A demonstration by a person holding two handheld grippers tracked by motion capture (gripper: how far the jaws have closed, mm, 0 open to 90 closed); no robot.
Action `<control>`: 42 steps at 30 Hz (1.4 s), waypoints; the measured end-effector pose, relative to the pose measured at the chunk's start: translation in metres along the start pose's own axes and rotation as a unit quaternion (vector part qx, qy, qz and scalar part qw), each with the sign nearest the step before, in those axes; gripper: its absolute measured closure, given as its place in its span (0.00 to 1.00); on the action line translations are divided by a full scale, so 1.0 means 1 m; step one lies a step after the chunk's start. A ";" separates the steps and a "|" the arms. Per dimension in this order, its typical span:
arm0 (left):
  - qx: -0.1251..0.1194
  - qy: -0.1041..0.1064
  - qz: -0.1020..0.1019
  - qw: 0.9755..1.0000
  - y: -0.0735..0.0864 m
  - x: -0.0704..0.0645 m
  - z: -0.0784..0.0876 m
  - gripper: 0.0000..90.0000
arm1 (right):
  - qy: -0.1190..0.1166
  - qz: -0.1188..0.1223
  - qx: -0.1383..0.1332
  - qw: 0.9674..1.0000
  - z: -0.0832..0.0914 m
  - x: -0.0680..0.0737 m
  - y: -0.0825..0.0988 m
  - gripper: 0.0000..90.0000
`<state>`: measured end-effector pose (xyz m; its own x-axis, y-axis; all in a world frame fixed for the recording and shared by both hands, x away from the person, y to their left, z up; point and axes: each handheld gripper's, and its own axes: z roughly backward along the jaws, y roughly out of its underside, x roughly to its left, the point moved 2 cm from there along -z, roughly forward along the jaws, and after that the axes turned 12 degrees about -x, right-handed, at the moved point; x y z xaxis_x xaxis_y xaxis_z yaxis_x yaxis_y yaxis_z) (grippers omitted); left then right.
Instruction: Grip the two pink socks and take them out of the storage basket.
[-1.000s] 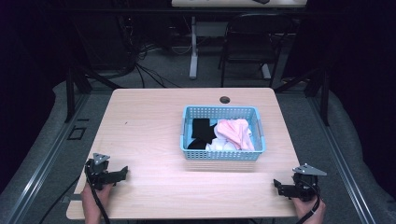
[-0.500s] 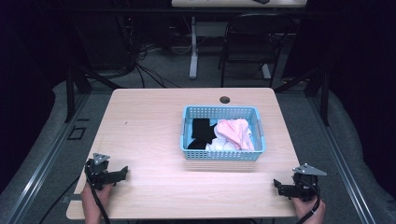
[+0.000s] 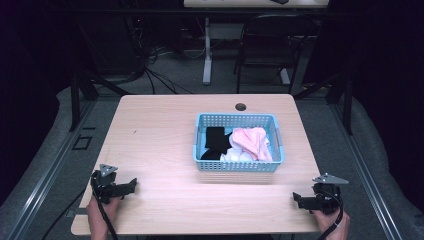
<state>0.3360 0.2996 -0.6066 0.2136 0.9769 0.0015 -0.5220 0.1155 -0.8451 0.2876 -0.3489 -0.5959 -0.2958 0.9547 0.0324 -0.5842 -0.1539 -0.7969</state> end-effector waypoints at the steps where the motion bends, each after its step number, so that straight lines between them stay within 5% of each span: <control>1: -0.001 0.000 0.002 1.000 0.000 0.000 0.000 0.02 | -0.003 0.002 0.000 1.000 0.002 0.000 -0.002 0.00; 19: -0.001 0.000 0.002 1.000 0.000 0.000 0.000 0.02 | -0.003 0.025 0.027 0.999 0.023 0.000 -0.055 0.00; 42: -0.001 0.000 0.002 1.000 0.000 0.000 0.000 0.02 | -0.016 0.063 0.030 0.997 0.020 0.005 -0.126 0.00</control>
<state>0.3361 0.2994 -0.6068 0.2109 0.9775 -0.0019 -0.5212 0.1108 -0.8462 0.3448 -0.3294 -0.4831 -0.3927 0.9185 -0.0462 -0.5843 -0.2880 -0.7587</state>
